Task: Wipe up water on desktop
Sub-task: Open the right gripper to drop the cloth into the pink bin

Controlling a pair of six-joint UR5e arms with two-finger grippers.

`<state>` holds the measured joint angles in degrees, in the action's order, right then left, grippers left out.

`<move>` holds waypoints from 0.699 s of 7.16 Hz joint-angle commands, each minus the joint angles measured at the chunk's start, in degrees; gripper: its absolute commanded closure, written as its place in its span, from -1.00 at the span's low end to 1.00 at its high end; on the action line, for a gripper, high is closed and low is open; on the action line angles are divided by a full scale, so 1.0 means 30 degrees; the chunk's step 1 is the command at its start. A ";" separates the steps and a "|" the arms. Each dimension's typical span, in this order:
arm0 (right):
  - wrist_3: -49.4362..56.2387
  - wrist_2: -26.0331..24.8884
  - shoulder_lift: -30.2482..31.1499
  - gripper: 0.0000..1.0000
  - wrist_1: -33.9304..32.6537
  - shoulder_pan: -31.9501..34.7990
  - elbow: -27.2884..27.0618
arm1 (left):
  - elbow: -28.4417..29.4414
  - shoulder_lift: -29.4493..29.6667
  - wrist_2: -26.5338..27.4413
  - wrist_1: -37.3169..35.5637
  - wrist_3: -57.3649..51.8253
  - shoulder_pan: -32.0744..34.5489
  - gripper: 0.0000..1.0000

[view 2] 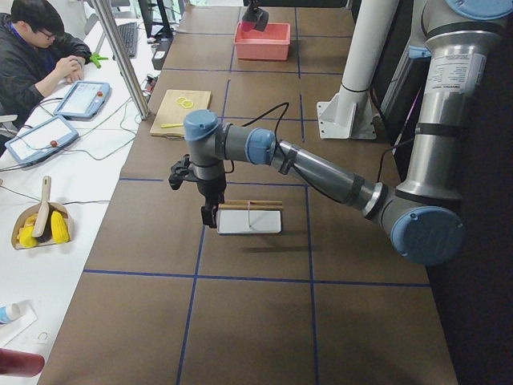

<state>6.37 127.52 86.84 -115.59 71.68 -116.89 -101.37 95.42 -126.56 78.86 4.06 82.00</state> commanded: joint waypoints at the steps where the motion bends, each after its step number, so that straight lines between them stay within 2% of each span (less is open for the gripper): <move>1: -0.0014 0.0030 0.0495 0.85 0.0004 0.0014 0.0493 | 0.1181 -0.0021 -0.0145 0.0901 -0.0093 0.0204 -1.00; 2: -0.0044 0.0205 0.0437 -0.35 0.0033 -0.0015 0.0990 | 0.1210 -0.0021 -0.0437 0.0901 -0.0093 0.0205 -1.00; 3: -0.0015 0.0555 0.0466 -0.99 0.0062 0.0014 0.1111 | 0.1211 -0.0021 -0.0440 0.0901 -0.0093 0.0205 -1.00; 5: -0.0073 0.0820 0.0234 -1.00 0.0062 0.0304 0.0879 | 0.1211 -0.0021 -0.0440 0.0901 -0.0093 0.0234 -1.00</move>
<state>6.28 129.32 88.07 -115.42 71.94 -113.92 -97.72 95.36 -127.84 81.55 3.78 82.64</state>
